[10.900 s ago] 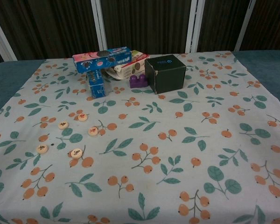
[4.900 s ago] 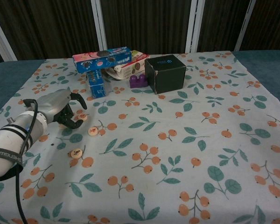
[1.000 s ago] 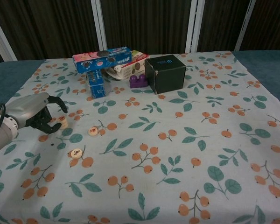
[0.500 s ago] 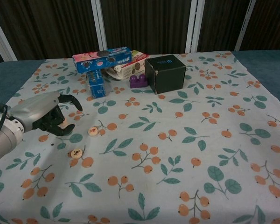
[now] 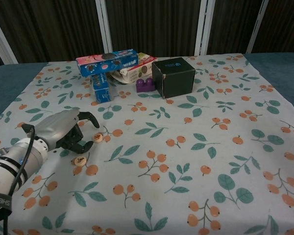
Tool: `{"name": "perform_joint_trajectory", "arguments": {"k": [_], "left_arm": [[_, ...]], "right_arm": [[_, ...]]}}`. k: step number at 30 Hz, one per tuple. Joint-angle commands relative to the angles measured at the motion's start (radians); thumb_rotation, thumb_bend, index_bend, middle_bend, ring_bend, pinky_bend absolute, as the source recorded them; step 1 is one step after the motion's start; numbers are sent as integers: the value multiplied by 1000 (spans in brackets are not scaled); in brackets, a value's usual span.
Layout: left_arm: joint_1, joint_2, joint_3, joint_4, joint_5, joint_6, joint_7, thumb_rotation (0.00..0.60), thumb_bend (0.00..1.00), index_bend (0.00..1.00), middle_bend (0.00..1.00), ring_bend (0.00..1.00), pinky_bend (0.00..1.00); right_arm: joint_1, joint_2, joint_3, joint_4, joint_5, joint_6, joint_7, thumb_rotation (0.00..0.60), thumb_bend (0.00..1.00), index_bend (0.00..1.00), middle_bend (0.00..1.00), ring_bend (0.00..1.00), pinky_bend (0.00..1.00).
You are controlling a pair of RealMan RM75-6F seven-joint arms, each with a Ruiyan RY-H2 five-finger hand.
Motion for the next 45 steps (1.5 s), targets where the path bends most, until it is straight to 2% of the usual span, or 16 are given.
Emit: {"name": "perform_joint_trajectory", "arguments": {"k": [1, 22, 26, 30, 36, 41, 45], "left_arm": [[-5, -19, -6, 30, -4, -7, -1, 600, 418, 364, 1000, 1000, 1000], [-4, -37, -13, 51, 10, -23, 0, 600, 418, 456, 1000, 1000, 1000], [-2, -36, -15, 49, 17, -19, -5, 600, 418, 527, 1000, 1000, 1000], [-1, -30, -18, 38, 27, -11, -9, 600, 418, 544, 1000, 1000, 1000], [-2, 28, -64, -13, 31, 17, -13, 600, 418, 550, 1000, 1000, 1000], [2, 91, -111, -60, -11, 19, -7, 600, 417, 547, 1000, 1000, 1000], [10, 129, -122, -84, -45, 5, -4, 600, 418, 541, 1000, 1000, 1000]], "right_arm": [[0, 0, 0, 0, 0, 0, 1, 600, 142, 0, 0, 0, 0], [0, 1, 1, -1, 2, -1, 2, 600, 142, 0, 0, 0, 0], [-1, 1, 2, -1, 3, 0, 2, 600, 142, 0, 0, 0, 0], [-1, 1, 1, 0, 2, 0, 2, 600, 142, 0, 0, 0, 0], [0, 2, 3, 0, 7, -2, 7, 600, 142, 0, 0, 0, 0], [1, 1, 3, -2, 7, -4, 2, 600, 142, 0, 0, 0, 0], [1, -1, 4, -3, 8, -5, -2, 600, 142, 0, 0, 0, 0]]}}
